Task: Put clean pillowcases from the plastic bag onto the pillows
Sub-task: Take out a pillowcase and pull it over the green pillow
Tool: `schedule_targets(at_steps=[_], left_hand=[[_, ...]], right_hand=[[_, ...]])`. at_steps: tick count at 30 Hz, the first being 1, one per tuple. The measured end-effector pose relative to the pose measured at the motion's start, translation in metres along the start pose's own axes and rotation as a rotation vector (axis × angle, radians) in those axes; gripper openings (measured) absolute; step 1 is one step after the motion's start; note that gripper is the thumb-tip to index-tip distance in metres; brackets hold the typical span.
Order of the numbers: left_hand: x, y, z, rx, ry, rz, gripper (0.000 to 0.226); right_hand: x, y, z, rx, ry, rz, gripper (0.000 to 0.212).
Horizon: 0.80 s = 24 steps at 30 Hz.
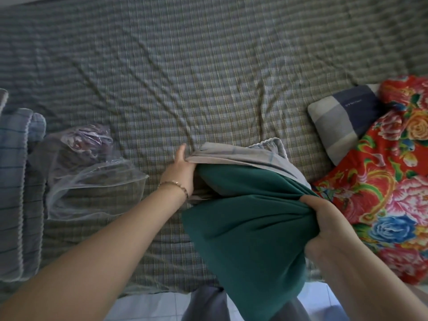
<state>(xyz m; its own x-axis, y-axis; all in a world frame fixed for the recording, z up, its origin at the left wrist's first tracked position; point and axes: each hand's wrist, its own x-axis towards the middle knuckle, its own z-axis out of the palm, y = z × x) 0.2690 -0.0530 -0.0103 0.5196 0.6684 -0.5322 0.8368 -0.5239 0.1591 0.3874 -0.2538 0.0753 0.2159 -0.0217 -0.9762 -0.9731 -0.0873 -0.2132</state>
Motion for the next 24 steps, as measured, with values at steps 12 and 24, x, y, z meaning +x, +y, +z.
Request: schedule_targets(at_steps=[12, 24], left_hand=[[-0.018, 0.002, -0.023, 0.149, 0.050, 0.095, 0.052], [-0.077, 0.021, 0.038, 0.126, 0.460, 0.717, 0.040]], right_hand=[[0.006, 0.054, 0.008, -0.392, 0.116, -0.420, 0.041], [0.024, 0.052, 0.021, -0.004, 0.147, -0.150, 0.023]])
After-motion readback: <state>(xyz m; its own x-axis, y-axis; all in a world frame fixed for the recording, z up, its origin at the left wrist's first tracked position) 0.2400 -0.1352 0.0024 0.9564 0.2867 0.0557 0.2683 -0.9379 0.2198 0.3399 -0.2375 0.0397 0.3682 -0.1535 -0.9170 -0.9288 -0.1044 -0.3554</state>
